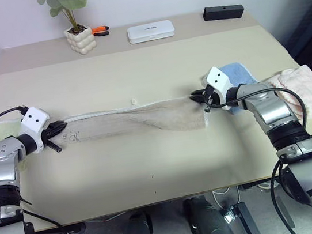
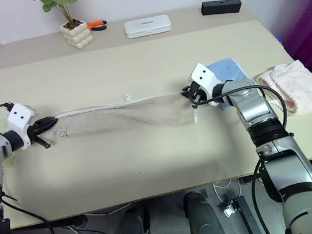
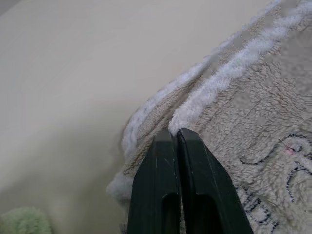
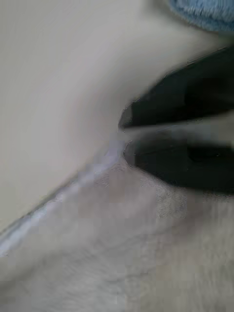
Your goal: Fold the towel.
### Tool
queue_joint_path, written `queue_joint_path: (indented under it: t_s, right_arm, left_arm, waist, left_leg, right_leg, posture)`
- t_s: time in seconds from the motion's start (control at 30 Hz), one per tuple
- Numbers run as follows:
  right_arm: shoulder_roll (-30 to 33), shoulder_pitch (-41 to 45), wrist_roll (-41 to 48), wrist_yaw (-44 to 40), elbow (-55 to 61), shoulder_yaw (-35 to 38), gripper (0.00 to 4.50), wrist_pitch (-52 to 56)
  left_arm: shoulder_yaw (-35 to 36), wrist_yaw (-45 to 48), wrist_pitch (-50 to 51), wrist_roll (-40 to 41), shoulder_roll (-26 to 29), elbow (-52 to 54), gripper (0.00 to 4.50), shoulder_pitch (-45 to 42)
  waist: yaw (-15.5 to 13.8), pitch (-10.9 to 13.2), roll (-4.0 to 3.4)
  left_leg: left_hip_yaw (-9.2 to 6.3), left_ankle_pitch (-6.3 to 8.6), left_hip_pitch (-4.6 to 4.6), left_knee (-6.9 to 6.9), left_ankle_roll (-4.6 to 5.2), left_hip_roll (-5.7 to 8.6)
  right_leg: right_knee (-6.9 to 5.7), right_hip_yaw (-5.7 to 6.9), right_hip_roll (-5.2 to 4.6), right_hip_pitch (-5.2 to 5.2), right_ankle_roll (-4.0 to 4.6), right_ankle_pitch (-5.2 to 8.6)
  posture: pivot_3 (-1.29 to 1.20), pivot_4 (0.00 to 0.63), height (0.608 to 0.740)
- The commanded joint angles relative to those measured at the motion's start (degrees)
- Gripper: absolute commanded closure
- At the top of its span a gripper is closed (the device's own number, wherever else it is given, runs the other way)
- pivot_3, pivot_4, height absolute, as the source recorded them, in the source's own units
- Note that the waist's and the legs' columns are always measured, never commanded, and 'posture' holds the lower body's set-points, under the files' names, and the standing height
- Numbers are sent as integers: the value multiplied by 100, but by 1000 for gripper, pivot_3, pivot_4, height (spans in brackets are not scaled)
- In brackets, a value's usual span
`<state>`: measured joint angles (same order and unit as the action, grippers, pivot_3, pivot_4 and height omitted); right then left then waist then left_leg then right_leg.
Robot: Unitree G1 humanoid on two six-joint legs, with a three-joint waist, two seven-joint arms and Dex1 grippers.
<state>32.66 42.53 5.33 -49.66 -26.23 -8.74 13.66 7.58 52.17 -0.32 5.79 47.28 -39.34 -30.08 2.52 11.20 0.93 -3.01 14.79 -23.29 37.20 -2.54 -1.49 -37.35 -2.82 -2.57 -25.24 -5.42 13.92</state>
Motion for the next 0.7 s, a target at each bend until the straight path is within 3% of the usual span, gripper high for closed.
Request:
queue_joint_path:
  t_s: [0.03, 0.17, 0.23, 0.47, 0.7]
  right_arm:
    - [-6, 186, -12, 115, 48, 211, 2266, -46]
    - [2, 239, -80, 326, -54, 302, 159, -55]
    - [20, 259, -95, 382, -82, 330, 0, -59]
    - [93, 101, 66, 429, 327, 564, 0, 137]
    - [534, -1147, 1248, 69, 2658, 1358, 0, 1901]
  left_arm:
    - [194, -87, -19, 118, 94, 94, 2628, -44]
    - [247, -343, -113, 68, 70, 61, 562, -58]
    - [289, -466, -139, 94, 45, 16, 35, -96]
    - [663, -477, 59, 603, -58, 288, 35, -119]
    - [1292, -508, 594, 1226, -6, 1706, 35, 788]
  waist:
    - [0, 0, 0]
    - [0, 0, 0]
    - [-1, 0, 0]
    - [-2, 0, 0]
    - [-19, 0, 0]
  left_leg:
    - [0, 0, 0, 0, 0, 0]
    - [0, 0, 0, 0, 0, 0]
    - [-1, 0, 0, 0, 0, 0]
    - [-1, 0, 0, 0, 0, 0]
    - [-8, 0, -4, -3, 0, 1]
  right_leg:
    - [0, 0, 0, 0, 0, 0]
    - [0, 0, 0, 0, 0, 0]
    - [0, 0, 0, 0, 0, 0]
    - [-1, 0, -1, 0, 0, 0]
    - [6, 3, -5, 2, -1, 0]
  posture:
    - [0, 150, 737]
    - [0, 150, 737]
    - [0, 150, 737]
    - [0, 150, 737]
    - [0, 150, 737]
